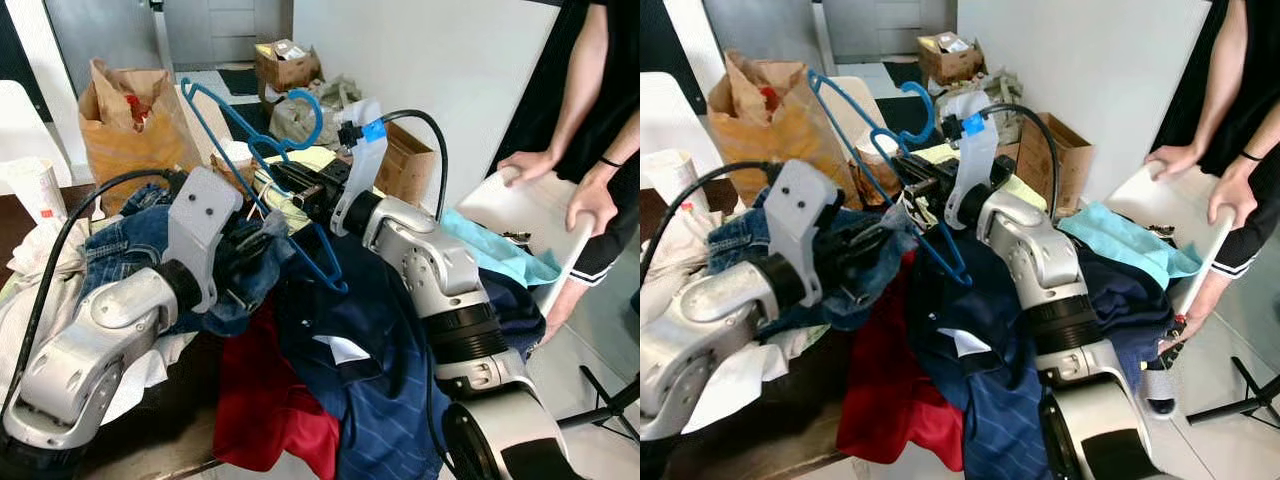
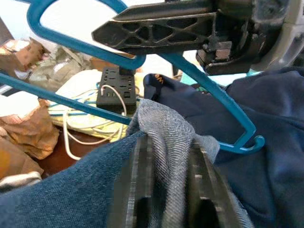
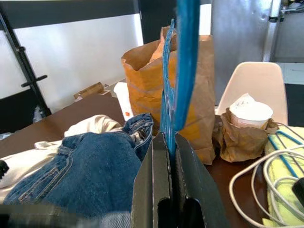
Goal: Hang hanger
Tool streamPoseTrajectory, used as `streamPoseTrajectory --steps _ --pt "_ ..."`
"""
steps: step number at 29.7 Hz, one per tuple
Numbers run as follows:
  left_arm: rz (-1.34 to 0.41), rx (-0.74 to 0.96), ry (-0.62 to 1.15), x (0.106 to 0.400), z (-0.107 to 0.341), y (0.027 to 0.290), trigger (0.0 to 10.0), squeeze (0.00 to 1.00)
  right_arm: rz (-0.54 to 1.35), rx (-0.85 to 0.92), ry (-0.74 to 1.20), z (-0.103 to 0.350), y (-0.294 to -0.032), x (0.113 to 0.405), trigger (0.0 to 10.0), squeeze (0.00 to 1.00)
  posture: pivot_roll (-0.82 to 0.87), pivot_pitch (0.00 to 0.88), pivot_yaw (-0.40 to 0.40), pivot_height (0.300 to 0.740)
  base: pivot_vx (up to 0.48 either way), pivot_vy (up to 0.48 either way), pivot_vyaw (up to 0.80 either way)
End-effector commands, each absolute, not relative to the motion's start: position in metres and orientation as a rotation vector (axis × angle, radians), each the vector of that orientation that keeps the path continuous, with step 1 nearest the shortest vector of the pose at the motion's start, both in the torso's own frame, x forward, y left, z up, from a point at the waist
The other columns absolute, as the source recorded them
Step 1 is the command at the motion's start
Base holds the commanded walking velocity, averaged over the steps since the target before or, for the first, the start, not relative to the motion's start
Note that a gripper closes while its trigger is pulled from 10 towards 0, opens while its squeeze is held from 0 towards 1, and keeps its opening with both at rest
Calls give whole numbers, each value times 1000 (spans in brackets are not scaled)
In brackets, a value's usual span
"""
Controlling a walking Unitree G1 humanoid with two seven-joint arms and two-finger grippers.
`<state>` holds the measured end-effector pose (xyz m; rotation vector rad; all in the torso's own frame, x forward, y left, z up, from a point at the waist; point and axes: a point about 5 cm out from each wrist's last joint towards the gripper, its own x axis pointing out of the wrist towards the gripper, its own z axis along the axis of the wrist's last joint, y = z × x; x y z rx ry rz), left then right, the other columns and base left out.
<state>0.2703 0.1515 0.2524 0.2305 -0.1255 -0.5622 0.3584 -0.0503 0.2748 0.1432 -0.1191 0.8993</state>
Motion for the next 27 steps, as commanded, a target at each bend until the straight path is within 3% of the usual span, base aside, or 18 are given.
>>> streamPoseTrajectory --steps 1,5,8,14,15,17,22,23,27 --pt "-541 170 -110 264 254 162 10000 1000 900 142 -110 273 -50 359 10000 0 87 31 -52 740 0 0 0" --pt "-458 16 -234 254 282 192 10000 1000 913 139 -107 273 -48 358 10000 0 88 35 -56 740 0 0 0" --pt "-263 -80 -388 252 308 230 10000 1000 920 139 -107 273 -47 357 10000 0 88 37 -59 740 0 0 0" --pt "-103 -156 -473 249 321 260 10000 1000 922 139 -107 273 -47 357 10000 0 86 37 -59 740 0 0 0" --pt "91 -281 -512 249 320 294 10000 1000 926 136 -109 274 -47 357 10000 0 74 38 -65 740 0 0 0" --pt "347 -492 -490 248 300 338 10000 1000 933 132 -112 276 -47 356 10000 0 69 39 -70 740 0 0 0" --pt "473 -693 -382 256 264 357 10000 1000 941 122 -113 277 -48 356 10000 0 58 40 -74 740 0 0 0" --pt "486 -772 -364 260 255 361 10000 0 943 117 -111 277 -49 355 10000 0 49 41 -79 740 0 0 0" --pt "486 -904 -324 276 243 369 10000 0 949 101 -106 278 -52 354 10000 0 29 46 -84 740 0 0 0"
